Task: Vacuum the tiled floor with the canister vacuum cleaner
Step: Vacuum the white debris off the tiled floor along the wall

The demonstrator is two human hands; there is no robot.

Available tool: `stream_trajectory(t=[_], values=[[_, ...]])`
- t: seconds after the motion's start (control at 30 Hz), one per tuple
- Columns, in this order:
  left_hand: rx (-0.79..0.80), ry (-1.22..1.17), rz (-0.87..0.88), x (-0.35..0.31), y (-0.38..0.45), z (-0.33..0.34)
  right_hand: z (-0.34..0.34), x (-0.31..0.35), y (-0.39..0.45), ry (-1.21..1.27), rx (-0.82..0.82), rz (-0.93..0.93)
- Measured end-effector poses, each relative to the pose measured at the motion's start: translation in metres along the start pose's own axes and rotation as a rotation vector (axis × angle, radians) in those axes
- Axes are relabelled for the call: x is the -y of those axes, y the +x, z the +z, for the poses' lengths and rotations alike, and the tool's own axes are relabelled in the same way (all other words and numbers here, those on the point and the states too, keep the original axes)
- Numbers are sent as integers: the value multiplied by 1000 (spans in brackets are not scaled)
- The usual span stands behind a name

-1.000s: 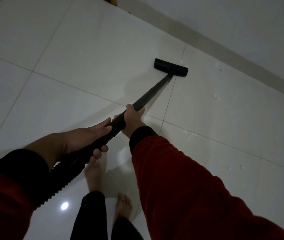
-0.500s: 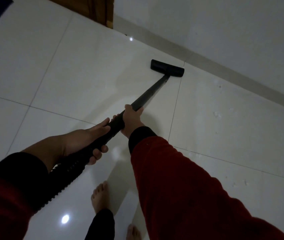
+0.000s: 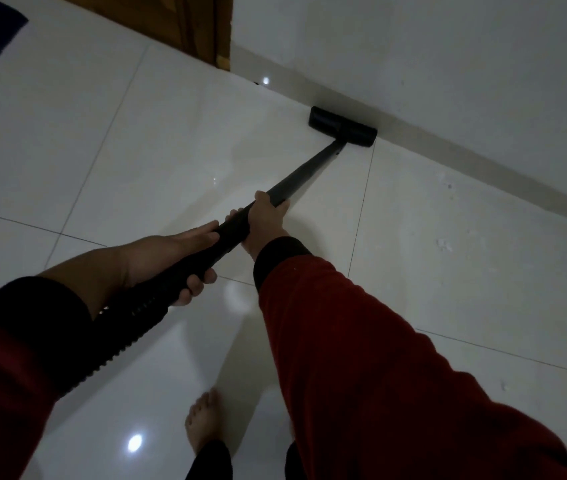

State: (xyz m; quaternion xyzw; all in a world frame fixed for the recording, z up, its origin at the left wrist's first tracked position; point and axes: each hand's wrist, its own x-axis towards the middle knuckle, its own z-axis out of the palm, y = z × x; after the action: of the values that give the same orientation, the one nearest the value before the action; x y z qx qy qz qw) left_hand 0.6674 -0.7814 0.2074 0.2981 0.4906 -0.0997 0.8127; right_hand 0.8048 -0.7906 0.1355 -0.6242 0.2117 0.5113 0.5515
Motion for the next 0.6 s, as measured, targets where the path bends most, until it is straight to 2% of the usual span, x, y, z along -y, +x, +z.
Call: stream_trajectory(t=[0.17, 0.3, 0.5, 0.6], values=[[77, 11, -18, 3, 9, 17, -21, 12, -1, -24, 5, -23], [208, 1, -21, 7, 3, 31, -41, 19, -6, -5, -2, -16], [79, 26, -2, -4, 16, 80, -72, 54, -1, -6, 4, -24], [68, 9, -13, 1, 26, 98, -89, 62, 5, -21, 6, -7]])
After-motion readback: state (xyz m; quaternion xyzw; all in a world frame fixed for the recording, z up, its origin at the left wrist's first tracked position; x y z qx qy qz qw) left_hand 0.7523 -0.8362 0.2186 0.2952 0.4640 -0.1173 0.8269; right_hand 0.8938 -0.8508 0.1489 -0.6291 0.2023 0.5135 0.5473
